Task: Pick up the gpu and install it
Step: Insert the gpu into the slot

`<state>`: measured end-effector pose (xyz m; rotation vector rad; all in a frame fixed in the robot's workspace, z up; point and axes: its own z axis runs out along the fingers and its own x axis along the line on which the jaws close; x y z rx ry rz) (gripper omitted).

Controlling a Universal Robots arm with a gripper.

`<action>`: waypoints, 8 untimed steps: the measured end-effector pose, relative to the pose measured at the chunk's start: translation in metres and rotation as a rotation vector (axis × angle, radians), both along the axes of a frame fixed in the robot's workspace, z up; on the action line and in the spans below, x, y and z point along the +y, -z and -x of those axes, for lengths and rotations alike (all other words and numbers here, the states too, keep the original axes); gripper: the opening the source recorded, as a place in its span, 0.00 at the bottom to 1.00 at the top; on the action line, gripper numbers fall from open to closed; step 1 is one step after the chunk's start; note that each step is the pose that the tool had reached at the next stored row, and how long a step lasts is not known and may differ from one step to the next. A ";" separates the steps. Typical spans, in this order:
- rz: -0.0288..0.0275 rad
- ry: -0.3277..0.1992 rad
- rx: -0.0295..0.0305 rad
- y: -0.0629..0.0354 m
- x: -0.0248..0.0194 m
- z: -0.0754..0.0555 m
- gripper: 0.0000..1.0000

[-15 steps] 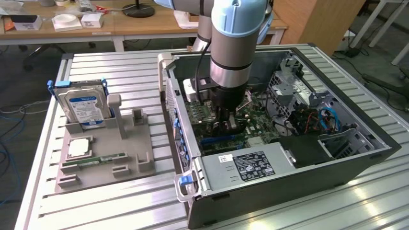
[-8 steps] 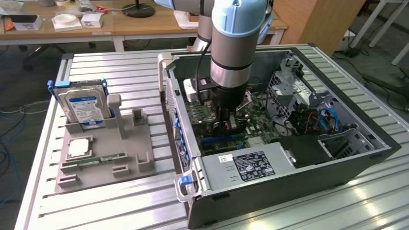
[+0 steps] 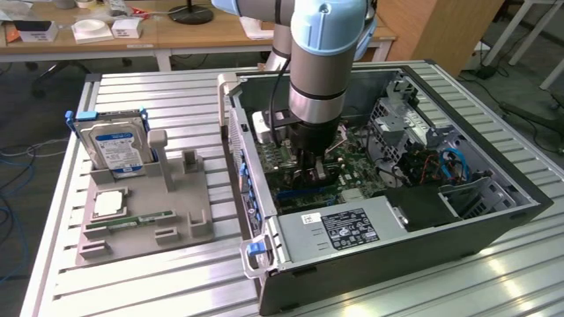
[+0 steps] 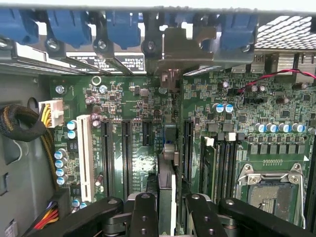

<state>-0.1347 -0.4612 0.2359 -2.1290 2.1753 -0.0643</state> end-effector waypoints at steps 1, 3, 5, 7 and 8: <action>0.0001 0.000 0.0001 0.0002 0.0000 0.000 0.27; 0.0003 0.000 0.0002 0.0003 0.0000 0.000 0.27; 0.0002 0.000 0.0002 0.0003 0.0000 0.000 0.27; 0.0001 0.000 0.0001 0.0004 0.0000 0.000 0.27; 0.0001 0.000 0.0001 0.0004 0.0000 0.000 0.27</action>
